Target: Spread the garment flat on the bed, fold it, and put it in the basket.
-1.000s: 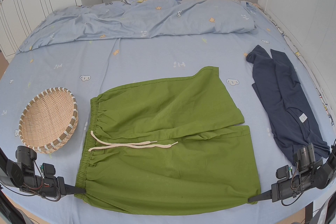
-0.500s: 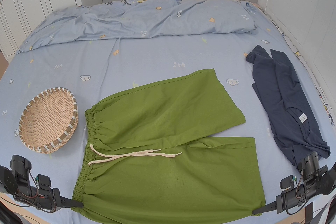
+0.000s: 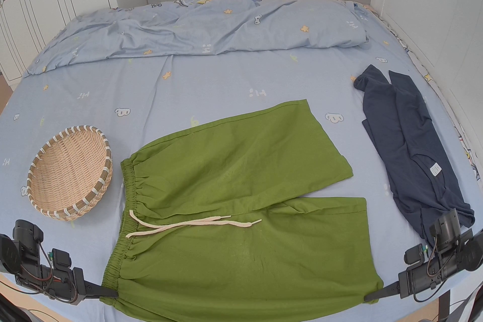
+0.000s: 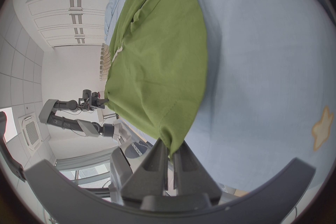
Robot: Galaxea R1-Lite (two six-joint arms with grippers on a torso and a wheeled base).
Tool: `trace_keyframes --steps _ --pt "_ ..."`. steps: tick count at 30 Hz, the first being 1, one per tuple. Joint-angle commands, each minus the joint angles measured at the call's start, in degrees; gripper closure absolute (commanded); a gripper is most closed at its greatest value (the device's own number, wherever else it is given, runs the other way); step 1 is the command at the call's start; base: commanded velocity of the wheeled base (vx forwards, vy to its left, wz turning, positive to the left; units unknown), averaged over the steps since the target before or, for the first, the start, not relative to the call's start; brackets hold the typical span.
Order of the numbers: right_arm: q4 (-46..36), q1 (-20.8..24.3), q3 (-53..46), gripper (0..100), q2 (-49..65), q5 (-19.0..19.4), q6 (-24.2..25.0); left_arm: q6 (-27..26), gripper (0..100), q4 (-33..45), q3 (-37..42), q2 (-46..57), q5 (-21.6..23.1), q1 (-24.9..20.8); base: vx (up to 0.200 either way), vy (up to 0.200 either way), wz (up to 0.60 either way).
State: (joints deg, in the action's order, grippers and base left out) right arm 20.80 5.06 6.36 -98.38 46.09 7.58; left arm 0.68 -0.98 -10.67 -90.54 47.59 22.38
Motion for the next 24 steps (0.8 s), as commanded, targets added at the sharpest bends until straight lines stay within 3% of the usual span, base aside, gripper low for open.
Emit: trace_keyframes --steps 1,5,10,16,24 --pt "-19.92 -0.31 20.97 100 6.71 0.05 0.94 6.44 100 15.74 -14.29 5.64 0.13 -4.80 0.000 0.000 0.00" --pt "-33.10 -0.40 35.30 100 6.62 0.23 1.12 10.04 100 24.88 -22.64 6.78 0.22 -7.70 0.000 0.000 0.00" --pt "-43.21 -0.40 48.74 100 4.86 0.49 1.03 12.76 100 26.38 -26.77 5.73 0.22 -8.76 0.000 0.000 0.00" --pt "-46.81 -0.05 59.73 100 2.14 0.58 2.52 13.38 100 26.90 -31.34 1.68 0.31 -8.67 0.000 0.000 0.00" --pt "-49.63 1.88 77.40 100 -4.10 0.23 6.30 18.13 100 26.38 -42.33 -4.65 0.31 -9.20 0.000 0.000 0.00"
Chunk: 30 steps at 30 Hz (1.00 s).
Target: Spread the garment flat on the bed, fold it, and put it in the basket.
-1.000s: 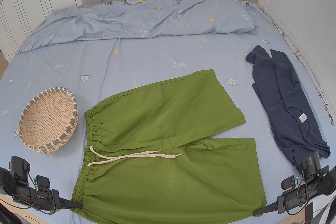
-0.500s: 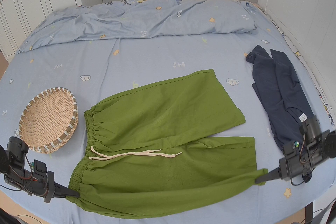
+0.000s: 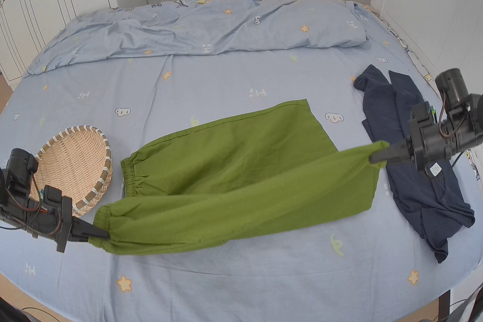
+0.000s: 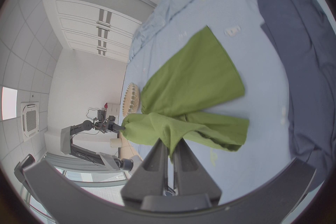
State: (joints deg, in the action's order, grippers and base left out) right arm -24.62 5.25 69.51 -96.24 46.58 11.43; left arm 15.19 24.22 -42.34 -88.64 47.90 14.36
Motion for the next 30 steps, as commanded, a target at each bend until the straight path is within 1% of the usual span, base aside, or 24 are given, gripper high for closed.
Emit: trace_keyframes --steps 1,4,5,7,9,13,15,18,23,27,30 --pt "-4.64 1.95 16.09 100 -7.11 -0.44 2.89 4.06 100 1.18 -11.98 -7.60 0.00 -1.62 0.000 0.000 0.00" --pt "-5.79 2.39 21.72 100 -10.10 -0.53 3.33 4.94 100 1.18 -16.29 -10.59 0.00 -2.32 0.000 0.000 0.00" --pt "-5.87 2.48 21.98 100 -10.28 -0.53 3.33 4.94 100 1.18 -16.46 -10.68 0.00 -2.32 0.000 0.000 0.00" --pt "-7.10 2.83 26.55 100 -12.83 -0.70 3.33 5.73 100 1.27 -19.45 -12.61 0.00 -2.32 0.000 0.000 0.00" --pt "-7.46 2.83 28.93 100 -14.23 -0.70 3.24 5.82 100 1.18 -20.86 -13.84 0.00 -2.32 0.000 0.000 0.00" --pt "-6.66 2.83 30.60 100 -15.20 -0.79 2.80 5.99 100 1.18 -23.14 -15.86 0.00 -2.32 0.000 0.000 0.00" --pt "-5.96 2.83 32.88 100 -15.90 -0.79 2.45 6.17 100 1.53 -25.69 -17.36 0.00 -2.23 0.000 0.000 0.00" --pt "-5.17 2.74 34.64 100 -16.61 -0.88 2.28 6.08 100 1.18 -26.57 -18.15 0.00 -2.14 0.000 0.000 0.00" --pt "-4.99 2.39 40.44 100 -19.51 -1.40 2.45 6.17 100 1.53 -30.44 -20.79 -0.08 -2.32 0.000 0.000 0.00" --pt "-4.38 2.13 42.20 100 -21.70 -3.16 2.36 6.87 100 1.71 -33.16 -22.19 -0.08 -2.23 0.000 0.000 0.00" --pt "-2.88 1.95 42.73 100 -23.11 -3.51 2.28 7.31 100 1.62 -34.39 -22.46 -0.08 -2.23 0.000 0.000 0.00"
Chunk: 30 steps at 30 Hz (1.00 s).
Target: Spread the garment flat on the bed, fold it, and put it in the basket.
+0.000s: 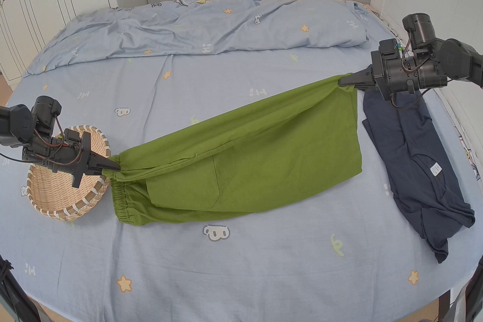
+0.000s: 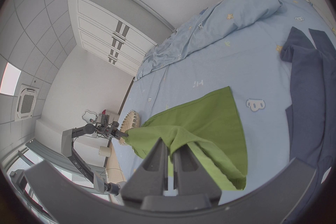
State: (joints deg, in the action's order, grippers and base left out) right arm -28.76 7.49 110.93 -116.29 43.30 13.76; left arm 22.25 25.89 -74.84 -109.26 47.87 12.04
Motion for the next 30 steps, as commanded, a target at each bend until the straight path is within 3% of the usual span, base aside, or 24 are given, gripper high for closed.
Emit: trace_keyframes --steps 1,26,27,30 --pt "1.86 -0.37 1.48 100 -3.42 -0.23 -0.05 0.25 100 -0.32 -1.89 -1.83 -0.06 0.08 0.000 0.000 0.00" --pt "5.82 -1.24 3.66 100 -10.36 -0.41 -0.05 0.16 100 -0.49 -4.26 -3.85 -0.15 0.44 0.000 0.000 0.00" --pt "5.82 -1.24 3.66 0 -10.36 -0.32 -0.05 0.16 0 -0.49 -4.26 -3.85 -0.15 0.44 0.000 0.000 0.00" --pt "5.91 -1.16 3.66 0 -10.36 -0.32 0.04 0.16 0 -0.49 -4.26 -3.94 -0.06 0.26 0.000 0.000 0.00"
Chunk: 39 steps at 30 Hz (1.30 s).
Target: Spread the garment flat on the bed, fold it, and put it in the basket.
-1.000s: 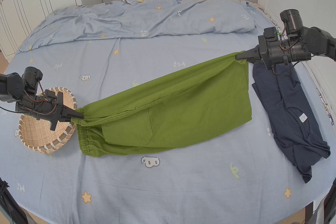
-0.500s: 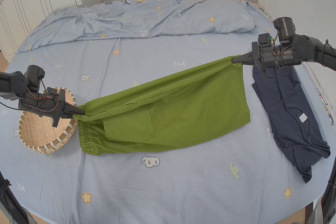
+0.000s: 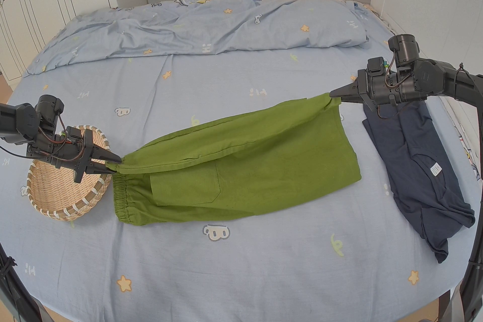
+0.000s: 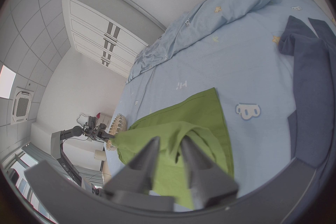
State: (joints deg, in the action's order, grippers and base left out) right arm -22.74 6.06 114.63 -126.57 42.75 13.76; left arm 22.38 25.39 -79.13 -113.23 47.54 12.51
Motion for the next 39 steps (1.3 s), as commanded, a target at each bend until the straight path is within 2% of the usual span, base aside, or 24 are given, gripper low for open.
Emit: trace_keyframes --steps 1,14,17,20,21,22,24,27,28,30,32,34,35,36,39 --pt "-0.12 0.36 -0.04 0 -0.08 0.23 -0.05 0.03 0 0.01 0.03 0.02 0.27 -0.38 0.000 0.000 0.00" --pt "-0.03 0.88 -0.04 0 1.59 0.31 -0.14 0.73 0 -1.66 0.20 0.81 0.27 0.15 0.000 0.000 0.00" --pt "0.32 0.88 -5.03 0 5.29 0.31 -0.05 1.08 0 -0.96 1.70 4.42 0.36 -1.78 0.000 0.000 0.00" --pt "1.99 0.45 -11.27 0 8.89 0.40 0.30 1.52 0 -1.84 4.25 7.14 0.36 -6.53 0.000 0.000 0.00" --pt "2.17 0.45 -11.62 0 9.07 0.40 0.30 1.61 0 -1.84 4.42 7.23 0.27 -6.71 0.000 0.000 0.00" --pt "4.54 0.27 -16.72 0 11.09 0.58 0.65 2.05 0 -2.81 4.86 7.14 0.27 -9.43 0.000 0.000 0.00" --pt "9.11 0.18 -22.69 0 13.28 0.75 0.83 3.19 0 -5.00 4.69 6.53 0.09 -11.89 0.000 0.000 0.00" --pt "16.67 -0.79 -29.90 0 15.13 0.93 0.91 4.78 0 -9.05 4.42 4.15 -0.52 -13.47 0.000 0.000 0.00" --pt "24.14 -1.22 -35.79 0 16.18 1.37 1.18 5.74 0 -12.82 4.16 2.66 -1.22 -14.35 0.000 0.000 0.00" --pt "32.84 -1.75 -40.54 0 16.54 3.21 2.06 7.33 0 -17.13 3.81 1.17 -2.81 -16.20 0.000 0.000 0.00" --pt "38.47 -2.02 -42.82 0 16.80 4.44 4.61 9.35 0 -20.65 2.75 -1.30 -6.59 -17.78 0.000 0.000 0.00" --pt "39.43 -2.19 -43.26 0 17.41 4.97 7.51 10.84 0 -22.58 1.79 -3.58 -10.45 -18.48 0.000 0.000 0.00" --pt "39.43 -2.19 -43.26 0 17.41 4.97 7.51 10.84 0 -22.58 1.79 -3.58 -10.45 -18.48 0.000 0.000 0.00" --pt "39.43 -2.02 -43.52 0 18.21 4.97 8.03 11.54 0 -23.81 1.17 -5.43 -12.91 -18.48 0.000 0.000 0.00" --pt "39.52 -1.66 -43.52 0 17.85 4.97 7.86 12.69 0 -26.27 -0.68 -7.36 -14.32 -17.69 0.000 0.000 0.00"
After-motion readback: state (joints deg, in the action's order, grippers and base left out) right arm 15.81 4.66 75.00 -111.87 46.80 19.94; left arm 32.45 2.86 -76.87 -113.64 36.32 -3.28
